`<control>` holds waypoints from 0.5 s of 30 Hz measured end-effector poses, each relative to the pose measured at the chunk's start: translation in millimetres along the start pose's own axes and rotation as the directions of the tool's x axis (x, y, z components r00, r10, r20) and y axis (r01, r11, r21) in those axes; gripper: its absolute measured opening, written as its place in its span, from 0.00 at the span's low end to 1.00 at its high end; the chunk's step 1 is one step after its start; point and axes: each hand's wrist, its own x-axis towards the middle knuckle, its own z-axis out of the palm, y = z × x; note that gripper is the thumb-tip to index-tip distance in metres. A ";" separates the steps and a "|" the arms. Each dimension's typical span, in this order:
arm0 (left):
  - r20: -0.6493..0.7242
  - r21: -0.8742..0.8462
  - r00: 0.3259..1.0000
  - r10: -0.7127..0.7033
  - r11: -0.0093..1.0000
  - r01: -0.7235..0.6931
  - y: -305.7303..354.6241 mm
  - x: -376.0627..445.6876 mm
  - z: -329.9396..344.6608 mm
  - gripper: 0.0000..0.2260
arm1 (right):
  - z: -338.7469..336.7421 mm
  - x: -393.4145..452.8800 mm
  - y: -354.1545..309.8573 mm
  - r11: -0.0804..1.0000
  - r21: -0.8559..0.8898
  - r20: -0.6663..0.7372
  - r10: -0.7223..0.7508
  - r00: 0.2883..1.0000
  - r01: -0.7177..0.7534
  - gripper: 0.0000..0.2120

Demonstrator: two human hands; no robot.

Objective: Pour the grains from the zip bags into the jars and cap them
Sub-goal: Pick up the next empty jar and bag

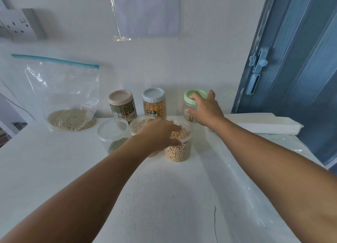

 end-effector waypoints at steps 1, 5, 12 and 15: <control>0.002 0.009 1.000 -0.002 1.000 0.002 0.5 0.6 -0.7 0.31 | 0.6 0.7 2.2 1.000 -0.008 -0.016 0.005 1.000 -0.005 0.21; 0.010 0.017 1.000 -0.005 1.000 0.005 1.9 0.9 -1.8 0.31 | -2.0 1.9 4.8 0.998 -0.061 -0.059 0.004 0.998 -0.007 0.16; 0.013 0.032 1.000 0.001 1.000 -0.002 3.1 0.0 -2.5 0.31 | -23.1 -20.4 14.4 0.997 0.077 0.022 0.001 1.000 -0.003 0.10; 0.010 0.031 1.000 0.006 0.999 -0.007 3.5 -1.1 -2.5 0.31 | -30.6 -43.7 19.7 0.996 0.082 0.021 0.016 1.000 -0.018 0.09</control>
